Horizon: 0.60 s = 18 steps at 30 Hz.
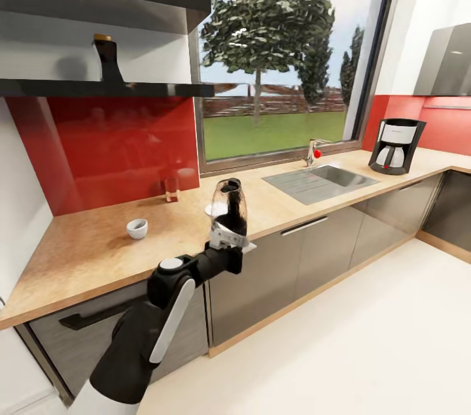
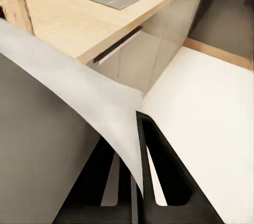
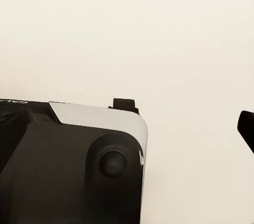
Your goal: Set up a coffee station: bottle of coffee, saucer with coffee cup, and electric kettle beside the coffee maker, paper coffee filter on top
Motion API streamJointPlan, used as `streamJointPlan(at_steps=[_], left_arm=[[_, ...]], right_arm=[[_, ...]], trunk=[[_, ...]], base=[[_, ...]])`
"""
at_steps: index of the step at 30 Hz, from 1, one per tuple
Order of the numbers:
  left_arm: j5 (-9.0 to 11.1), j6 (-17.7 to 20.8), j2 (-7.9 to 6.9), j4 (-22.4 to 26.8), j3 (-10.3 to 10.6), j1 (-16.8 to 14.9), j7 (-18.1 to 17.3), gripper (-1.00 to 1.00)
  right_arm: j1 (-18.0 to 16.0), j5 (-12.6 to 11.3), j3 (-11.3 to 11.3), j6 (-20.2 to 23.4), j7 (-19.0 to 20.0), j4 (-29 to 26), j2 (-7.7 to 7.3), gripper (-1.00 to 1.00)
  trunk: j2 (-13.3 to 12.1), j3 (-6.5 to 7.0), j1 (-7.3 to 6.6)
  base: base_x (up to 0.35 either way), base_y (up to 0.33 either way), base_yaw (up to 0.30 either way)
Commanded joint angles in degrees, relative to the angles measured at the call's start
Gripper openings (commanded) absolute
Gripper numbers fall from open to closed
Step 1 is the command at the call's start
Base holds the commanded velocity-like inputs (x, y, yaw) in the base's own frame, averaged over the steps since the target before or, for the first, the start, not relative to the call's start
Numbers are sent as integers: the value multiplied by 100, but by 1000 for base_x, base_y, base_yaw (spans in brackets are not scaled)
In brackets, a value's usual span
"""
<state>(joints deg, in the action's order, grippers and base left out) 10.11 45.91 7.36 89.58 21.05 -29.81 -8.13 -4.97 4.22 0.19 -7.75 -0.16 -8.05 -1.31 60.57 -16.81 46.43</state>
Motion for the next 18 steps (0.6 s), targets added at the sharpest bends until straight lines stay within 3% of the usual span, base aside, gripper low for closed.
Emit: streamJointPlan(at_steps=[1,6,13,18], left_arm=[[3,94,49,8,25,-5,-1,-100],[6,299,264,18,121,-7,3,-100],[8,352,264,10,384,-7,7,-100],[8,344,264,-2,423,-7,13,-100]], right_arm=[[-4,44,-1,-16,-2,4,-1,100],[-4,44,-1,-16,-2,5,-1,100],[-4,44,-1,-15,-2,5,-1,100],[-4,44,-1,-8,2,5,-1,100]], trunk=[[5,-7,0],[5,-7,0],[5,-7,0],[5,-7,0]], base=[[0,0,0],[0,0,0],[0,0,0],[0,0,-165]])
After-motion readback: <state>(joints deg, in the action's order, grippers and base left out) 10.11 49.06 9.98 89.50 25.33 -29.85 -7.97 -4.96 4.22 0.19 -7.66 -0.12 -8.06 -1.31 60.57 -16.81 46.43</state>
